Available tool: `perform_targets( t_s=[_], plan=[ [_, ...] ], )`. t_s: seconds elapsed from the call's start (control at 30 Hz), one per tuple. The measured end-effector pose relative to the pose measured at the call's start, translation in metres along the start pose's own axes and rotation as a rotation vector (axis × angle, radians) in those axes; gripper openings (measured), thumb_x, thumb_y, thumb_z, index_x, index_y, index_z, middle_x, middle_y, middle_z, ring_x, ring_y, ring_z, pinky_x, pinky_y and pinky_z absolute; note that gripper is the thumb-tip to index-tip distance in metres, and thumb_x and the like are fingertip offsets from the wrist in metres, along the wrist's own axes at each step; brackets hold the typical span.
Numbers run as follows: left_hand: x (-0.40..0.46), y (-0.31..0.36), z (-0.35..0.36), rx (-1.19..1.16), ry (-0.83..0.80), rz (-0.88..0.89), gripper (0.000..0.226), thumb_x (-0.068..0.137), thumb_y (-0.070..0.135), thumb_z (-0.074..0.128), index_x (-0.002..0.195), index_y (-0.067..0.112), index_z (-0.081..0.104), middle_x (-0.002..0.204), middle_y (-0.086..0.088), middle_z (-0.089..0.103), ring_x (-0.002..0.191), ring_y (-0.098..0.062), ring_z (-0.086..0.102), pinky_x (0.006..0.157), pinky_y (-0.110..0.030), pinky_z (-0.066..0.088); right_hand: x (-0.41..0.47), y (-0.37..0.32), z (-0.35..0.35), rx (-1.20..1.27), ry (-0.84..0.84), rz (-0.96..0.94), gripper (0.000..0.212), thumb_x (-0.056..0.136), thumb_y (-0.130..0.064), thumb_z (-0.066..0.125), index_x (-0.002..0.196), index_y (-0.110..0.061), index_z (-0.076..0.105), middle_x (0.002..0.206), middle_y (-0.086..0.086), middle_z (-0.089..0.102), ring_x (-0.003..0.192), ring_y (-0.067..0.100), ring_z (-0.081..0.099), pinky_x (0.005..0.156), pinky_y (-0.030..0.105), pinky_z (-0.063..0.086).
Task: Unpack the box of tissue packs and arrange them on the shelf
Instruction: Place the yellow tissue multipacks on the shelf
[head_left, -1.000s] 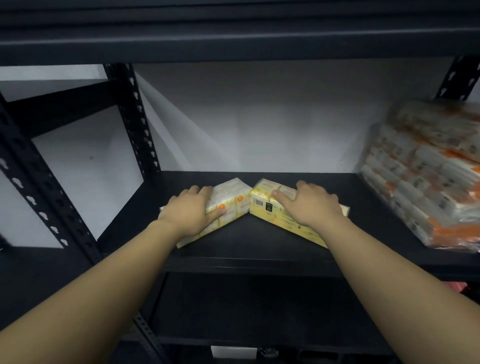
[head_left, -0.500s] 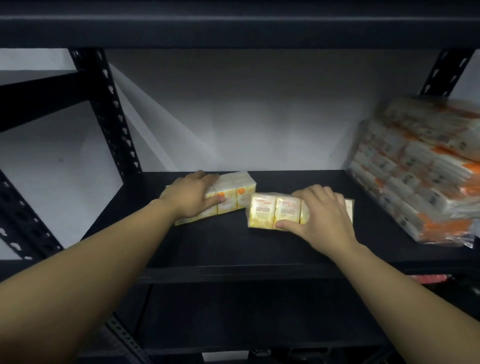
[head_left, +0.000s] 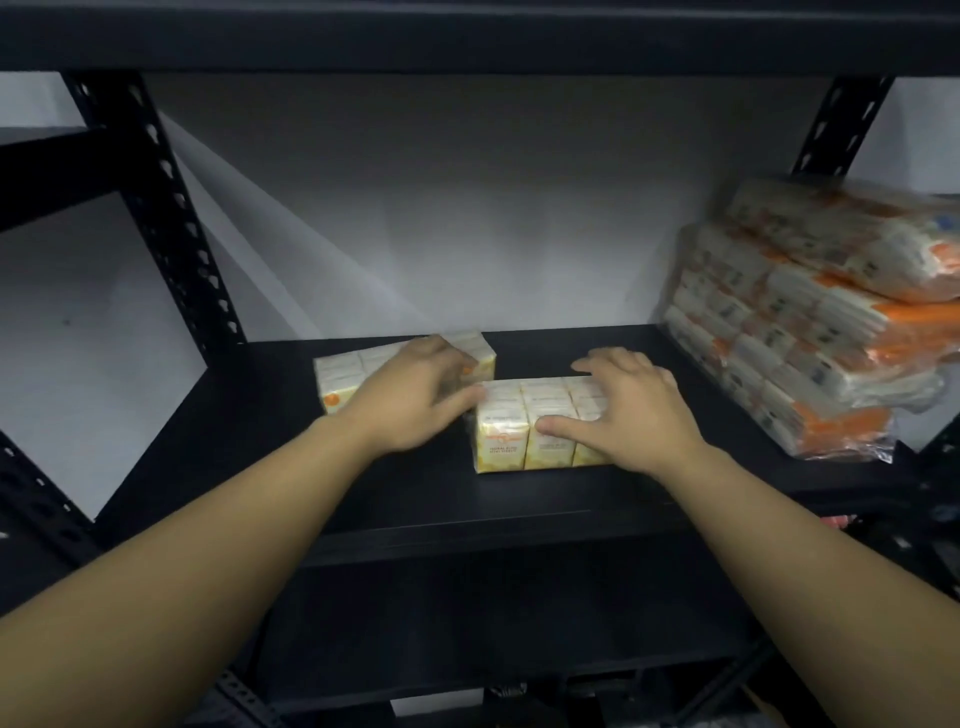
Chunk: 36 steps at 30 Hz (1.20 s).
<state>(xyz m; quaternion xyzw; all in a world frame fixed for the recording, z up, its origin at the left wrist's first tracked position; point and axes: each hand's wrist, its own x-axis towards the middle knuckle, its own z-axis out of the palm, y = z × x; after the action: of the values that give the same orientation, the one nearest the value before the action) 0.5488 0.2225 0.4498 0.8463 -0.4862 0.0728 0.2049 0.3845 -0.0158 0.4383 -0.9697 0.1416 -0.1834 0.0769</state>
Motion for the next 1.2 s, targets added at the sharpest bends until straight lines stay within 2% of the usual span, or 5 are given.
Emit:
perform_targets(
  t_s=[0.47,0.6,0.8,0.93,1.2],
  plan=[
    [0.038,0.068,0.053,-0.114,0.003,-0.007,0.053,0.097,0.048,0.067,0.144,0.025,0.059,0.143,0.004,0.055,0.13,-0.016,0.054,0.11,-0.03,0.042,-0.045,0.049,-0.036,-0.143,-0.099,0.199,0.086,0.082,-0.09,0.04,0.149,-0.036,0.047,0.142,-0.004,0.057,0.13,0.023,0.049,0.099,0.044,0.032],
    [0.043,0.081,0.066,-0.159,0.076,-0.137,0.057,0.096,0.046,0.068,0.148,0.026,0.053,0.141,0.0,0.051,0.126,-0.018,0.055,0.107,-0.034,0.046,-0.053,0.048,-0.046,-0.191,-0.1,0.271,0.074,0.084,-0.088,0.041,0.129,-0.033,0.062,0.119,-0.003,0.066,0.113,0.023,0.059,0.091,0.044,0.042],
    [0.028,0.102,0.076,-0.381,0.114,-0.249,0.041,0.091,0.053,0.072,0.118,0.024,0.06,0.107,0.009,0.062,0.09,-0.005,0.062,0.081,-0.027,0.056,-0.053,0.032,-0.058,0.16,-0.12,0.418,0.045,0.083,-0.068,0.067,0.105,-0.029,0.064,0.089,-0.012,0.066,0.079,0.007,0.062,0.065,0.032,0.056],
    [0.011,0.106,0.07,-0.571,0.038,-0.277,0.043,0.091,0.052,0.072,0.123,0.023,0.065,0.106,0.013,0.067,0.092,-0.002,0.065,0.078,-0.014,0.05,-0.047,0.019,-0.052,0.279,-0.113,0.408,0.044,0.083,-0.06,0.075,0.109,-0.027,0.062,0.091,-0.01,0.064,0.077,0.007,0.064,0.06,0.029,0.051],
    [-0.015,0.095,0.035,-0.628,-0.128,-0.277,0.077,0.071,0.064,0.084,0.136,0.031,0.056,0.117,0.017,0.069,0.104,0.001,0.068,0.089,-0.029,0.059,-0.031,-0.015,-0.031,0.478,-0.132,0.318,0.025,0.091,-0.037,0.076,0.106,-0.018,0.068,0.085,0.002,0.073,0.055,0.009,0.071,0.051,0.022,0.055]
  ],
)
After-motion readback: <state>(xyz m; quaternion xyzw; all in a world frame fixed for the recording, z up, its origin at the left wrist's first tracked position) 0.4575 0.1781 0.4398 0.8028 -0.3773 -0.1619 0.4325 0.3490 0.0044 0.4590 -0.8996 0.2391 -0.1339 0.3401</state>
